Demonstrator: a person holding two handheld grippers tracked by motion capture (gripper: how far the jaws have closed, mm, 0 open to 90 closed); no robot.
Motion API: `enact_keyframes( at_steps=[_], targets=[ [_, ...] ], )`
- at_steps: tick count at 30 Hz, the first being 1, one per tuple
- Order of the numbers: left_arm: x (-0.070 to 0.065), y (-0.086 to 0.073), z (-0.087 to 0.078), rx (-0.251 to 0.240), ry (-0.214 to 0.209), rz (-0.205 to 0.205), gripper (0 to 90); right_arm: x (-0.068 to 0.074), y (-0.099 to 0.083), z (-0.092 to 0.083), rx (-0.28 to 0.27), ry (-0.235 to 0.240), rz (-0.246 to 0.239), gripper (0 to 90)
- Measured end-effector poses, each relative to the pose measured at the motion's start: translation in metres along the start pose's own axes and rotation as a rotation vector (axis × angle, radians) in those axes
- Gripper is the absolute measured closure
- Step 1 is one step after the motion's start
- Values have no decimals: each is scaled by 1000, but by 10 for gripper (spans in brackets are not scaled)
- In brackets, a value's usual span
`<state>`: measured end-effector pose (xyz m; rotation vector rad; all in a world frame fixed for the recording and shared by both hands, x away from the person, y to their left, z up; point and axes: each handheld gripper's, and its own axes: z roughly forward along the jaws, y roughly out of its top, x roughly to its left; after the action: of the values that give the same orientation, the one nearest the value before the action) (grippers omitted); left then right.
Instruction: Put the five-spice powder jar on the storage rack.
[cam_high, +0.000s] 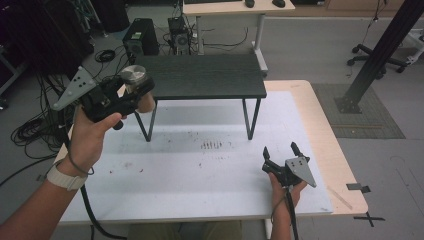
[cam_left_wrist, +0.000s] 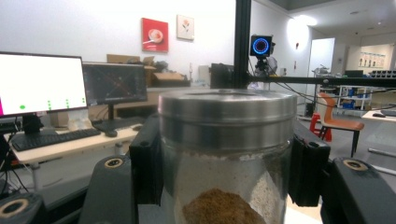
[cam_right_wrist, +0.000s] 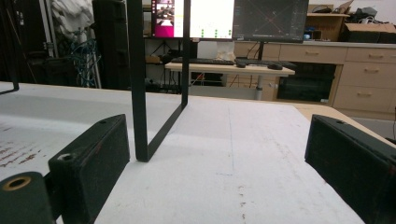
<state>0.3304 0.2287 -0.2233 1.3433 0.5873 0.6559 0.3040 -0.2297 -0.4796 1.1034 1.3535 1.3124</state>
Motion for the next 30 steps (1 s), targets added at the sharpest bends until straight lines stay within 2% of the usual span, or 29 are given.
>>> enact_keyframes(
  at_steps=[6,8,9,11,15,16,19,24,30],
  targets=[
    [8,10,20,0,-5,14,423,0,0,0,0,0,1,67],
    [12,13,30,-6,-7,8,423,0,0,0,1,0,0,67],
    [12,13,30,-6,-7,8,423,0,0,0,1,0,0,67],
    [18,15,42,-5,-9,0,423,0,0,0,1,0,0,68],
    [24,17,55,5,-2,9,423,0,0,0,2,-1,1,69],
    [28,17,63,2,0,6,423,0,0,0,3,-1,1,69],
    [31,18,71,1,3,4,423,0,0,0,3,-1,2,69],
    [35,13,94,4,3,6,423,0,0,0,1,-2,3,69],
    [39,5,109,22,6,9,423,0,0,0,0,-2,3,69]
  ],
)
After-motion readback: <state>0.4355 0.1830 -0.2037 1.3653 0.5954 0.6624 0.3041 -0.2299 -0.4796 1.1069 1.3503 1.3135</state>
